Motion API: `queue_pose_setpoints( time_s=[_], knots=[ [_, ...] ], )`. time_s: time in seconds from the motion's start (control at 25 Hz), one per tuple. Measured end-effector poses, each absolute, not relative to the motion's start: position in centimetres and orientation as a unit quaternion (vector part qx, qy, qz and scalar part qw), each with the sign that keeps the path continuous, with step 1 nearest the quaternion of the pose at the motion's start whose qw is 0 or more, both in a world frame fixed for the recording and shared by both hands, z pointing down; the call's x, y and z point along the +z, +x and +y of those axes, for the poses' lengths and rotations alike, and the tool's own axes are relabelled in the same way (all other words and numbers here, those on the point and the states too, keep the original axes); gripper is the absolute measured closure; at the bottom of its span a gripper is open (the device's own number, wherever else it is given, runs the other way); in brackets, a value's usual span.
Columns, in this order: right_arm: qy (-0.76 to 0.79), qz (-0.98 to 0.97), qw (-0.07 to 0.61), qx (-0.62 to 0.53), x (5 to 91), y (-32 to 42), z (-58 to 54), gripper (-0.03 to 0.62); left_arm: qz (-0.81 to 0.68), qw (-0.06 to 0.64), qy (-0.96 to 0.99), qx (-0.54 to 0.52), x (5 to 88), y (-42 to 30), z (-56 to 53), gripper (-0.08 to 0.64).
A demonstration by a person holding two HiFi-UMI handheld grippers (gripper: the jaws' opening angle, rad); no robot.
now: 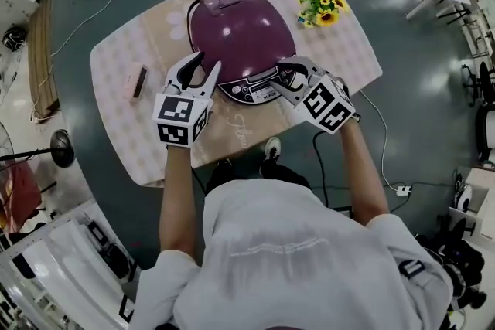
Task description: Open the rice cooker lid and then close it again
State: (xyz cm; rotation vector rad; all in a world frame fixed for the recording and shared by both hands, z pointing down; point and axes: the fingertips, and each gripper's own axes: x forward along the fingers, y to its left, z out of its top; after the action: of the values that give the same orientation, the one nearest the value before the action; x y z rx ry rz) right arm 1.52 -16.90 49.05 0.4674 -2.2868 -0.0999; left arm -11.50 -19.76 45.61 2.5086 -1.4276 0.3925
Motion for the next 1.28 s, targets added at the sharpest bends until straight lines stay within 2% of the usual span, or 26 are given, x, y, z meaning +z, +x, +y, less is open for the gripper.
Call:
queue_pose_setpoints(
  time_s=[0.48, 0.96, 1.28],
  knots=[
    [0.095, -0.896, 0.425, -0.089, 52.1, 0.0, -16.6, 0.509, -0.523, 0.141, 0.829, 0.138, 47.5, -13.1, -17.7, 0.403],
    [0.062, -0.884, 0.448, -0.118, 53.6, -0.3, -16.4, 0.535, -0.537, 0.158, 0.818, 0.135, 48.6, -13.9, -16.5, 0.403],
    [0.078, -0.886, 0.438, -0.129, 53.7, -0.3, -16.4, 0.537, -0.536, 0.162, 0.818, 0.133, 49.1, -13.9, -16.3, 0.403]
  ],
)
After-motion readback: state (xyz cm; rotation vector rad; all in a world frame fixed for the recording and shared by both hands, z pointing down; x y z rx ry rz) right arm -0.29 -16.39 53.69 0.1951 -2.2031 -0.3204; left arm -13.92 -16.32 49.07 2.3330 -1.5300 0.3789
